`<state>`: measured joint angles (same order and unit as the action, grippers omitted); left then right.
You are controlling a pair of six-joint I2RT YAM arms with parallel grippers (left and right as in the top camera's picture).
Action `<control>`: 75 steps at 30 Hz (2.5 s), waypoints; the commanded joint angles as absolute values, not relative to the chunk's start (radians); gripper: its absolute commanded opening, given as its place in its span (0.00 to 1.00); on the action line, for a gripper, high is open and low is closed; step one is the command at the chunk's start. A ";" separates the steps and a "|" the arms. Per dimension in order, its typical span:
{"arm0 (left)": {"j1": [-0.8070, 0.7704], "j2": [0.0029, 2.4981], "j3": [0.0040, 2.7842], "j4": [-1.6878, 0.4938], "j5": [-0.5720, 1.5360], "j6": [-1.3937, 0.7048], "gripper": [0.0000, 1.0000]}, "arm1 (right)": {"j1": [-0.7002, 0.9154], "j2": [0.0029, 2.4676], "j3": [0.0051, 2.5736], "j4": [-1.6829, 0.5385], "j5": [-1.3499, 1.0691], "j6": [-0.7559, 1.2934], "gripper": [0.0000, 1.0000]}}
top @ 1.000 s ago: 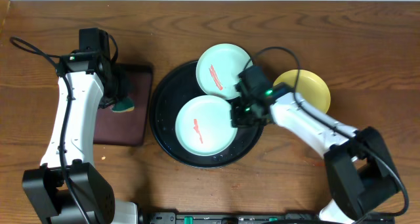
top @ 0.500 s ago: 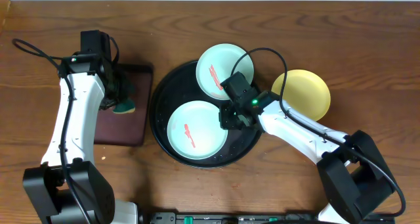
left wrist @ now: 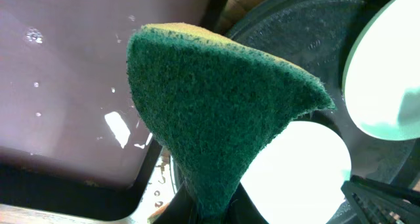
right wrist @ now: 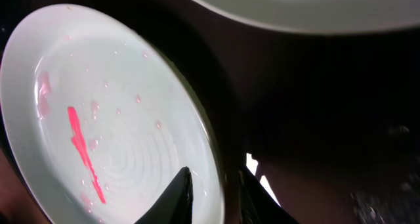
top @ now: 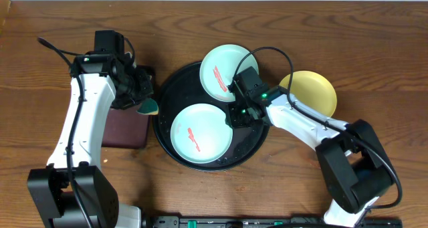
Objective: Clean dirty plates on tray and stack at the side
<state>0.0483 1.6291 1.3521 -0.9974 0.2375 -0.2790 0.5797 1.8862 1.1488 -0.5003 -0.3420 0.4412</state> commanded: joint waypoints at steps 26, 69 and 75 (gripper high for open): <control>-0.196 1.654 1.142 -0.816 0.124 -0.441 0.07 | 0.576 2.012 1.261 -0.547 -0.303 0.549 0.01; -0.334 1.851 1.095 -0.790 0.173 -0.525 0.07 | 0.575 2.012 1.261 -0.550 -0.303 0.545 0.01; -0.331 1.851 1.095 -0.652 0.511 -0.263 0.07 | 0.575 2.012 1.261 -0.550 -0.303 0.545 0.01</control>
<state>-0.3275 1.8317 1.1038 -0.6987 0.3260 -0.4149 0.5800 1.9965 1.2503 -0.5457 -0.3256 0.5301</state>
